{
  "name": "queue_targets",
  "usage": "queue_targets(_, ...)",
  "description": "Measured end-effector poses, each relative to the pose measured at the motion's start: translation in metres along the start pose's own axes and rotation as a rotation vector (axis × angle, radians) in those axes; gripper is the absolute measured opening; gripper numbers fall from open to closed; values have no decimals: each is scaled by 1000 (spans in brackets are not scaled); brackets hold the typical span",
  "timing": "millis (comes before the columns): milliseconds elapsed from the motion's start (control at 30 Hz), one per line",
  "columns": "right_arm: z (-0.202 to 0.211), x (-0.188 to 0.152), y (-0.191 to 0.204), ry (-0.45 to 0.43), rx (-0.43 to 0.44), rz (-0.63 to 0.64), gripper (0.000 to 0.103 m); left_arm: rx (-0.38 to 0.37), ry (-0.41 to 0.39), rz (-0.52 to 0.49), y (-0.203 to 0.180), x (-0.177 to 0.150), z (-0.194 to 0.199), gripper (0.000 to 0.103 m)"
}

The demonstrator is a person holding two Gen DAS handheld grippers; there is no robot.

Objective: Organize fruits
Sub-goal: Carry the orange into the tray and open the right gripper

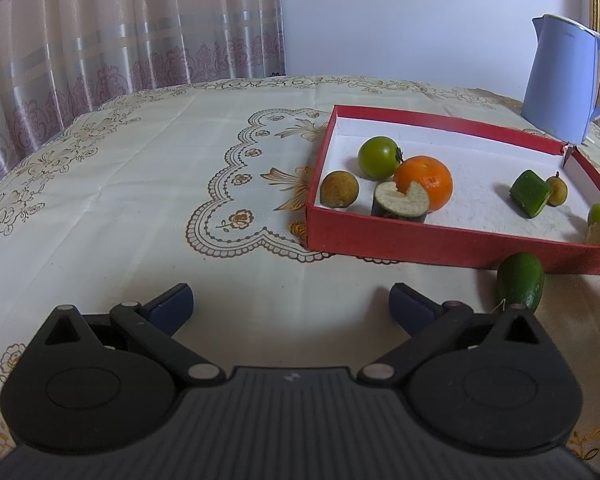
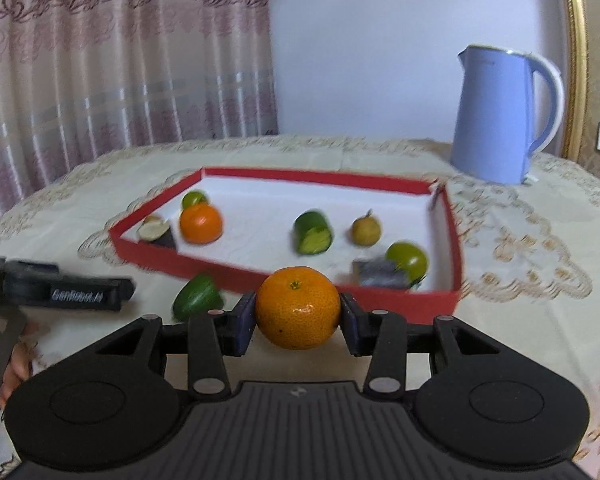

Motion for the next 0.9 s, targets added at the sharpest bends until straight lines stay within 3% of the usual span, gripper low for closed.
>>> queue_targets(300, -21, 28, -24, -19, -65, 0, 43, -1, 1, 1, 0, 0, 0, 103)
queue_targets(900, -80, 41, -19, 94, -140, 150, 43, -1, 1, 2, 1, 0, 0, 103)
Point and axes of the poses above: each gripper's, at about its wrist camera, not at the fingertips, and z roughly against the way its jaws point, y to its left, x to its top, the point moved 5 cm from there along -z, roughly the way its jaws point, and after that the axes turned 6 degrees about x, right-handed, at the moved point
